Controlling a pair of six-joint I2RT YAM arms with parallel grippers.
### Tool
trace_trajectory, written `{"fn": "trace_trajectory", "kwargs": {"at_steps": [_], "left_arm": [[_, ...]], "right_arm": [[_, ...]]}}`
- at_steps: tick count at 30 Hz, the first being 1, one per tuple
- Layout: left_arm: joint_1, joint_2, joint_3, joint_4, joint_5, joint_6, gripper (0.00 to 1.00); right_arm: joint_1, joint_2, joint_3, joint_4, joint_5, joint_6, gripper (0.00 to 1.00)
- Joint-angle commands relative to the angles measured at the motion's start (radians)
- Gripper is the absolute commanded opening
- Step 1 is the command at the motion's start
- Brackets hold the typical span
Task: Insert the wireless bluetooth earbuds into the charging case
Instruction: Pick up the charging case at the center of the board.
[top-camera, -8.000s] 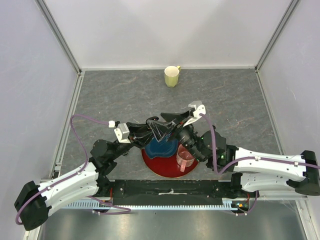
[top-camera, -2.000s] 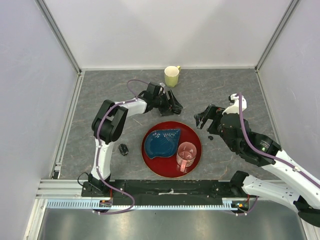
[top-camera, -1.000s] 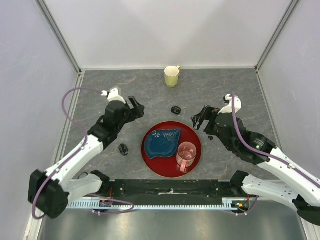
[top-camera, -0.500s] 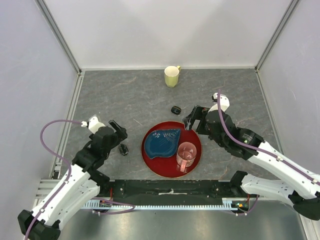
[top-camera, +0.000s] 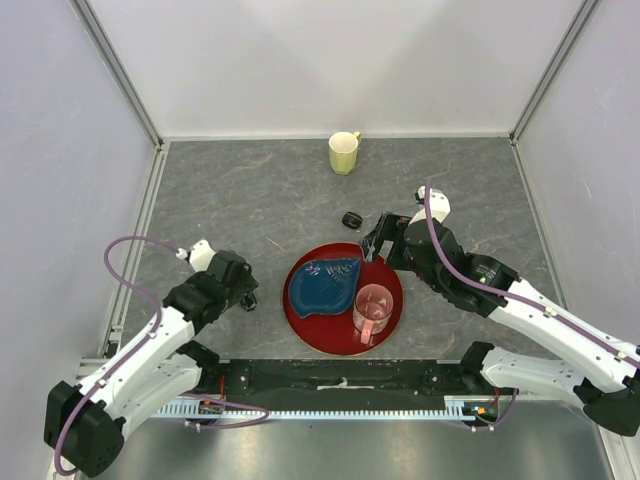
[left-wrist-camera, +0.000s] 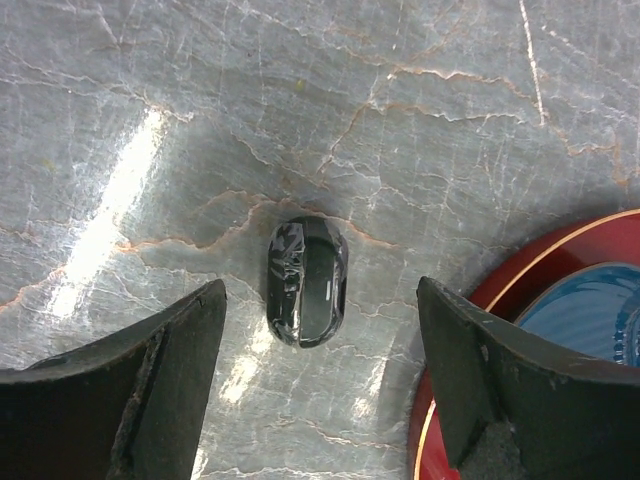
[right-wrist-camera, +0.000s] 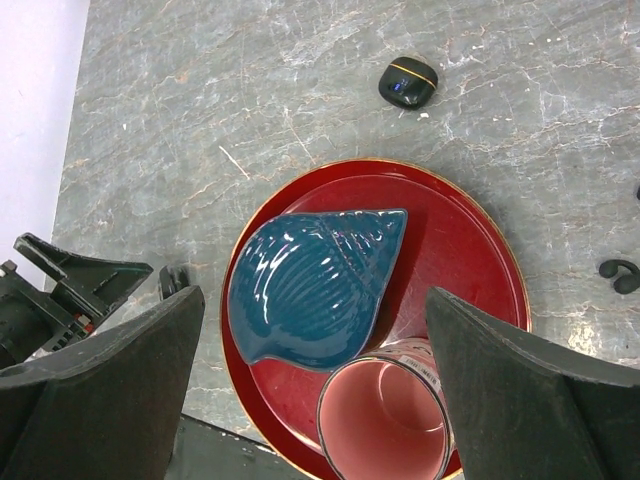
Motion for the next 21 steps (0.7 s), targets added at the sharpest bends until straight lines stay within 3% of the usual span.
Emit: {"fn": "trace_trajectory", "kwargs": {"at_steps": [1, 8, 18, 21], "left_arm": [[0.005, 0.021, -0.018, 0.022, -0.005, -0.047, 0.82], [0.005, 0.129, -0.027, 0.053, 0.016, -0.047, 0.74], [0.005, 0.216, -0.044, 0.153, 0.073, -0.010, 0.70], [0.005, 0.239, -0.038, 0.163, 0.075, 0.002, 0.64]], "right_arm": [[-0.003, -0.016, -0.016, 0.033, 0.017, 0.012, 0.98], [-0.002, -0.007, -0.016, 0.034, 0.005, 0.006, 0.98], [-0.005, -0.018, -0.030, 0.034, 0.011, 0.008, 0.98], [-0.008, -0.018, -0.030, 0.033, 0.011, 0.003, 0.98]]}}
